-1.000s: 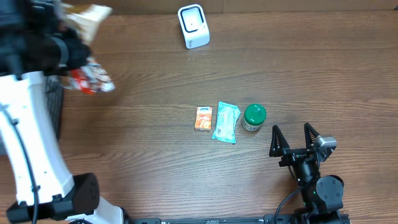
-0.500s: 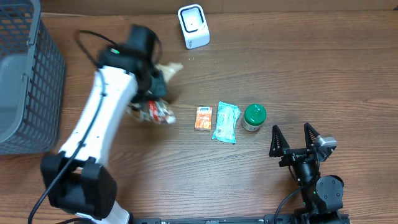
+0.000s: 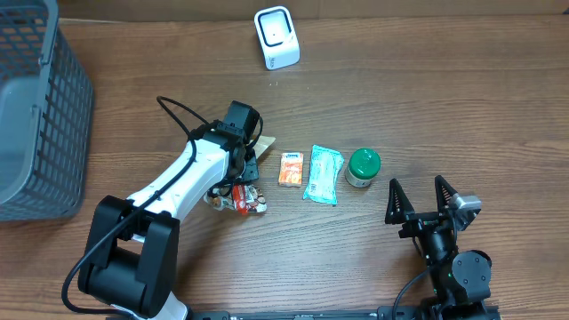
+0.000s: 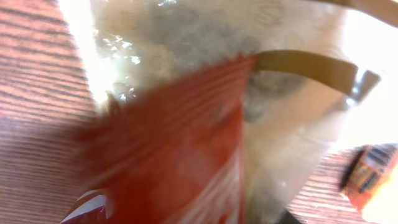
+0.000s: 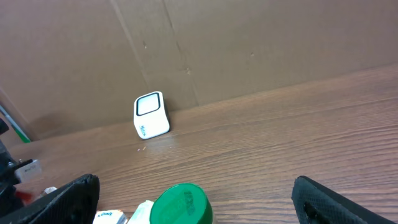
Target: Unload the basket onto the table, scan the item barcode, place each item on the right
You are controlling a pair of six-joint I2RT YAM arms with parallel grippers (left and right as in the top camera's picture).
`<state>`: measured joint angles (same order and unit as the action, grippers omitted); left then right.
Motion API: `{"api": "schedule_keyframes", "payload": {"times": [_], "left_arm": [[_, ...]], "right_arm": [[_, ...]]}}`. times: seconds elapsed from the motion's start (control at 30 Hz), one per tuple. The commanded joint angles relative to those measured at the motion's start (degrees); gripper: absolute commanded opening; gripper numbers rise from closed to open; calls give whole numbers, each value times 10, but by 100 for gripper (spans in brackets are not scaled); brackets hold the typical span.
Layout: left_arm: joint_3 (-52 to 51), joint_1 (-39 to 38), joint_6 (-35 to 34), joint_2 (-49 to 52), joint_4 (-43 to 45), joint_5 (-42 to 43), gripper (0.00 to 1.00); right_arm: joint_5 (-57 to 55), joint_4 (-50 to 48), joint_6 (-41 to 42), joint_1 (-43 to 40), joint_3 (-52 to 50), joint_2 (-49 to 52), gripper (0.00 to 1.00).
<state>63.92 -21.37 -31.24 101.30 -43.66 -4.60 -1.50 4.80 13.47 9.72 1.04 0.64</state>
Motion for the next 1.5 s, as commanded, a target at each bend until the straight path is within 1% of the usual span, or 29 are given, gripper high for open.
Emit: {"api": "schedule_keyframes", "payload": {"times": [0.0, 0.03, 0.13, 0.2, 0.37, 0.4, 0.6, 0.67, 0.73, 0.8, 0.9, 1.13, 1.33, 1.47], "left_arm": [[-3, -1, -9, -3, 6, -16, 38], [-3, 0, -9, -3, 7, -16, 45], [-3, 0, -9, -3, 7, -16, 56], [-3, 0, -8, -3, 7, -16, 65], [16, 5, 4, -6, -1, -16, 72], [34, 10, 4, -9, -12, -16, 76], [148, 32, 39, -10, -86, -16, 84], [188, 45, 49, -10, -111, -15, 90], [225, 61, 59, -10, -134, -15, 100], [256, 79, 70, -10, -153, -14, 100], [286, 112, 104, -10, -170, -13, 100], [290, 183, 160, -10, -174, -14, 100], [288, 237, 167, -9, -177, -15, 99], [288, 248, 167, -9, -176, -15, 100]], "right_arm": [[-3, -2, -2, -4, -6, -5, 100], [-3, -2, -2, -4, -6, -5, 100], [-3, -2, -2, -4, -6, -5, 100], [-3, -2, -2, -4, -6, -5, 100], [-3, -2, -2, -4, -6, -5, 100], [-3, -2, -2, -4, -6, -5, 100], [-3, -2, -2, -4, -6, -5, 100], [-3, -2, -2, -4, -6, -5, 100], [-3, -2, -2, -4, -6, -5, 100], [-3, -2, -2, -4, -6, -5, 100], [-3, -2, -2, -4, -6, -5, 100], [-3, -2, -2, -4, -6, -5, 100], [-3, -2, -2, -4, -6, -5, 100], [-3, -2, -2, -4, -6, -5, 100]]}}
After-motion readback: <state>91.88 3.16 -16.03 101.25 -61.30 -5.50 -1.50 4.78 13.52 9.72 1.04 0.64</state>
